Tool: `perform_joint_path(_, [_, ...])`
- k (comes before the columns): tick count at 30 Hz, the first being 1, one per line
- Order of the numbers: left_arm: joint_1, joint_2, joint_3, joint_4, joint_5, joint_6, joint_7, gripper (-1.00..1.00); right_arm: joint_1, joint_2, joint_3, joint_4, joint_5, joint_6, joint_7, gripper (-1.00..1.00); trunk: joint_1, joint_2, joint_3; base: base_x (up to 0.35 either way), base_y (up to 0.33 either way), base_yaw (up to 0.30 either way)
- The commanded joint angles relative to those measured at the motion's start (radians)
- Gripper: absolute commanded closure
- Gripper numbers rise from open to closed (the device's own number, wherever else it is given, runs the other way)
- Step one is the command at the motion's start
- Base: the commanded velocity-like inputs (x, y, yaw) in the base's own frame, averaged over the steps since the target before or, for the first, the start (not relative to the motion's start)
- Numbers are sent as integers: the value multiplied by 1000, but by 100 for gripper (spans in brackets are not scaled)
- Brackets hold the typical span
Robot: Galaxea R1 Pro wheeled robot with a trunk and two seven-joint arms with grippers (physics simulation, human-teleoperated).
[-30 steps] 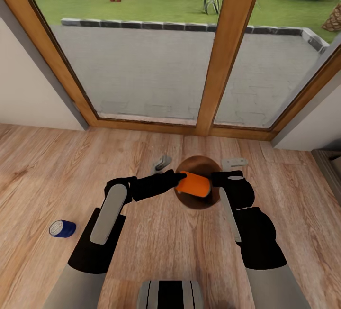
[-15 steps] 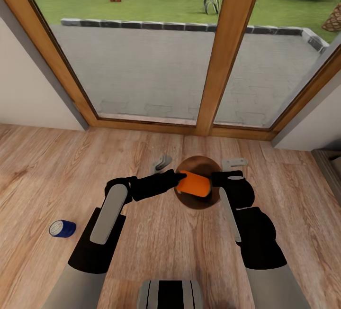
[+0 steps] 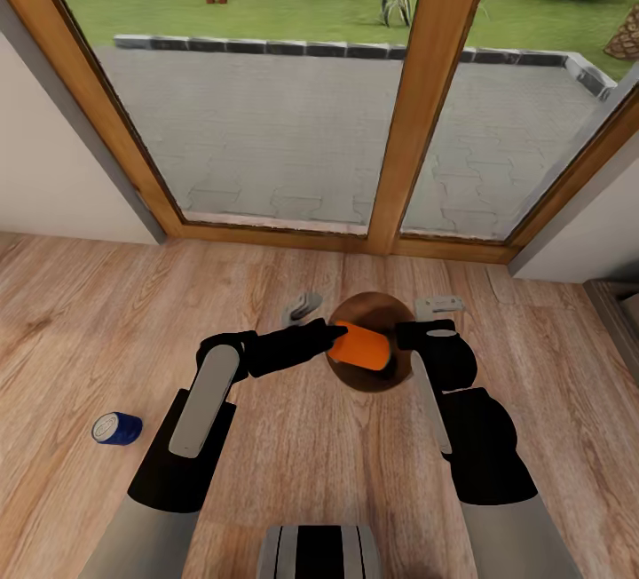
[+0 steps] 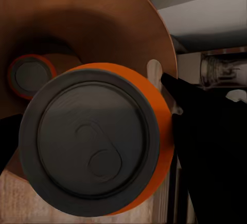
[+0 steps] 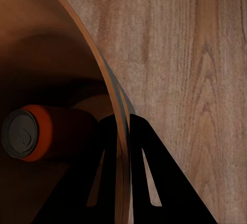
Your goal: Put the three can of soda from the living room inside the tash can in the kitchen.
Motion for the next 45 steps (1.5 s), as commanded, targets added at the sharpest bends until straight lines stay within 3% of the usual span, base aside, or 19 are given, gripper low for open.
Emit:
perform_joint_path(1, [0, 0, 0, 0, 0, 0, 1, 100, 0, 0, 0, 0, 4, 0, 4, 100, 0, 0, 0, 0, 0, 0])
perform_joint_path(4, [-2, 0, -1, 1, -2, -28, 14, 100, 0, 1, 18, 0, 4, 0, 4, 100, 0, 0, 0, 0, 0, 0])
perform_joint_path(6, [-15, 0, -2, 2, -3, -45, 56, 100, 0, 1, 29, 0, 4, 0, 5, 100, 0, 0, 0, 0, 0, 0])
perform_joint_path(11, [-45, 0, -33, 5, -3, -80, 107, 100, 0, 1, 39, 0, 4, 0, 4, 100, 0, 0, 0, 0, 0, 0])
perform_joint_path(20, [-48, 0, -42, 28, -1, -115, 110, 100, 0, 1, 40, 0, 4, 0, 5, 100, 0, 0, 0, 0, 0, 0])
perform_joint_path(23, [-49, 0, -99, 59, 0, -158, 109, 100, 0, 1, 40, 0, 4, 0, 4, 100, 0, 0, 0, 0, 0, 0])
perform_joint_path(26, [-49, 0, -128, 66, -1, -172, 111, 100, 0, 1, 40, 0, 4, 0, 4, 100, 0, 0, 0, 0, 0, 0])
perform_joint_path(39, [-49, 0, -145, 69, 0, -196, 125, 100, 0, 1, 40, 0, 4, 0, 5, 100, 0, 0, 0, 0, 0, 0])
perform_joint_path(41, [-49, 0, -172, 71, 0, -201, 127, 100, 0, 1, 40, 0, 4, 0, 5, 100, 0, 0, 0, 0, 0, 0])
perform_joint_path(43, [-49, 0, -243, 72, -1, -214, 130, 100, 0, 1, 40, 0, 4, 0, 5, 100, 0, 0, 0, 0, 0, 0])
perform_joint_path(45, [-49, 0, -270, 72, 1, -247, 143, 100, 0, 1, 40, 0, 4, 0, 5, 100, 0, 0, 0, 0, 0, 0])
